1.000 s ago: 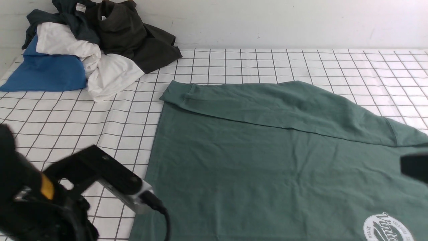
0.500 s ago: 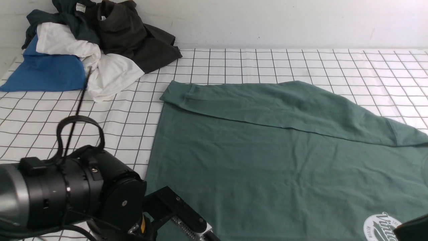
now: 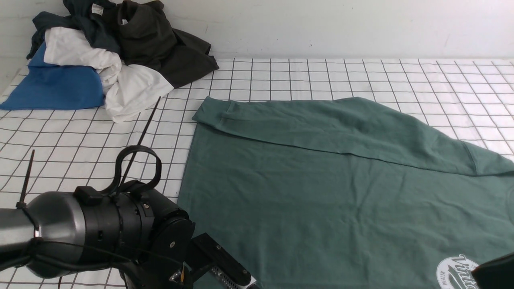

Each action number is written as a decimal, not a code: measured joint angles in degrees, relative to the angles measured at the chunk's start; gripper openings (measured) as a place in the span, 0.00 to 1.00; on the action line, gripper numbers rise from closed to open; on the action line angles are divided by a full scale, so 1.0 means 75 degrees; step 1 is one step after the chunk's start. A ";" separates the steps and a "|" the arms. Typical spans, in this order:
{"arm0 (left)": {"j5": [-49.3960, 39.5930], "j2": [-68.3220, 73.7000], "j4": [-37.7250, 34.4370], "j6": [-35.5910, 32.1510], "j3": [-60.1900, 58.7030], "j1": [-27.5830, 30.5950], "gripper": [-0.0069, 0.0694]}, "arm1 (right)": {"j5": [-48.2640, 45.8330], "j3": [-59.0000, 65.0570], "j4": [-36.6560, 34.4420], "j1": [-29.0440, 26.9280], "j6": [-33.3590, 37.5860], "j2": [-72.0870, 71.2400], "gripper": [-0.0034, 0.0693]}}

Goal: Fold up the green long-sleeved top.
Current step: Use the left arm to clamp the cuff closest to it, then use the left arm to drag and place the cuff at the centered position on the left edge of the fabric, then use the left arm to clamp the cuff farthest from it

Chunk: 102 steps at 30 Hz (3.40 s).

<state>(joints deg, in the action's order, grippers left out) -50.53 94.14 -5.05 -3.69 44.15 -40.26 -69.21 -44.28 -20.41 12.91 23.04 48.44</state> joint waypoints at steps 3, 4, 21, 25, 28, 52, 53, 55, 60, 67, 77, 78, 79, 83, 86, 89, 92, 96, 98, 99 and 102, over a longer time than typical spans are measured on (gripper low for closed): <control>-0.0023 0.0000 -0.0188 -0.0041 0.0000 0.0000 0.37 | 0.0009 0.0000 0.0000 0.0000 0.0000 0.0000 0.03; -0.0033 0.0000 -0.0188 -0.0041 0.0000 0.0000 0.36 | 0.0010 0.0000 0.0000 0.0000 0.0000 0.0000 0.03; -0.0855 -0.1471 -0.0068 -0.0048 0.0464 -0.0007 0.11 | 0.0107 0.0000 0.0017 0.0000 -0.0006 0.0000 0.03; -0.1288 -0.1760 0.0392 -0.0076 0.1571 0.0163 0.11 | 0.0255 0.0000 0.0026 0.0000 -0.0006 0.0000 0.03; -0.1480 -0.1623 0.0564 -0.0221 0.2292 0.0524 0.11 | 0.0313 0.0000 0.0052 0.0000 -0.0008 0.0000 0.03; -0.2351 0.2355 0.0130 -0.1276 0.6491 0.2518 0.27 | 0.0471 0.0000 0.0449 0.0000 -0.0227 0.0000 0.03; -0.2232 0.2472 0.0327 -0.1046 0.6617 0.2527 0.37 | 0.0600 0.0000 0.0478 0.0000 -0.0257 0.0000 0.03; -0.2214 0.2598 0.0540 -0.0730 0.6855 0.2573 0.48 | 0.0765 0.0000 0.0557 0.0000 -0.0383 0.0031 0.03; -0.2214 0.3026 0.0610 -0.0448 0.7855 0.2852 0.69 | 0.1099 -0.0134 0.1057 0.0000 -0.1013 0.0398 0.03; -0.1538 0.4280 0.0200 0.0035 0.9823 0.3511 0.74 | 0.1249 -0.1091 0.1805 0.0000 -0.1691 0.1508 0.03; 0.0348 0.6002 0.0133 0.0871 1.0793 0.3623 0.69 | 0.1424 -0.1606 0.1841 0.0000 -0.1772 0.2236 0.03; 0.0489 0.6145 0.0156 0.0972 1.0795 0.3623 0.68 | 0.1424 -0.1606 0.1841 0.0000 -0.1772 0.2252 0.03; 0.0543 0.6167 0.0156 0.0992 1.0795 0.3623 0.67 | 0.1424 -0.1606 0.1841 0.0000 -0.1772 0.2261 0.03; 0.0805 0.6466 0.0444 0.1469 1.0801 0.3623 0.61 | 0.1427 -0.1606 0.1863 0.0000 -0.1772 0.2302 0.03; 0.0842 0.6498 0.0600 0.1634 1.0808 0.3623 0.53 | 0.1427 -0.1606 0.1863 0.0000 -0.1772 0.2308 0.03; 0.0841 0.6498 0.0673 0.1636 1.0808 0.3623 0.43 | 0.1427 -0.1606 0.1863 0.0000 -0.1772 0.2308 0.03; 0.0764 0.6498 0.0673 0.1636 1.0808 0.3623 0.32 | 0.1427 -0.1606 0.1863 0.0000 -0.1772 0.2308 0.03; 0.0709 0.6498 0.0673 0.1610 1.0808 0.3623 0.16 | 0.1420 -0.1606 0.1823 0.0000 -0.1772 0.2308 0.03; 0.0690 0.6498 0.0673 0.1577 1.0816 0.3623 0.11 | 0.1420 -0.1606 0.1769 0.0000 -0.1772 0.2308 0.03; 0.0680 0.6498 0.0673 0.1533 1.0823 0.3623 0.10 | 0.1413 -0.1606 0.1755 0.0000 -0.1772 0.2308 0.03; 0.0534 0.6446 0.0578 0.1283 1.0823 0.3623 0.08 | 0.1398 -0.1606 0.1732 0.0000 -0.1772 0.2308 0.03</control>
<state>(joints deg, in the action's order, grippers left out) -46.53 142.49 -0.71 5.93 125.32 -13.08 -58.72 -56.33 -7.42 12.91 9.74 65.75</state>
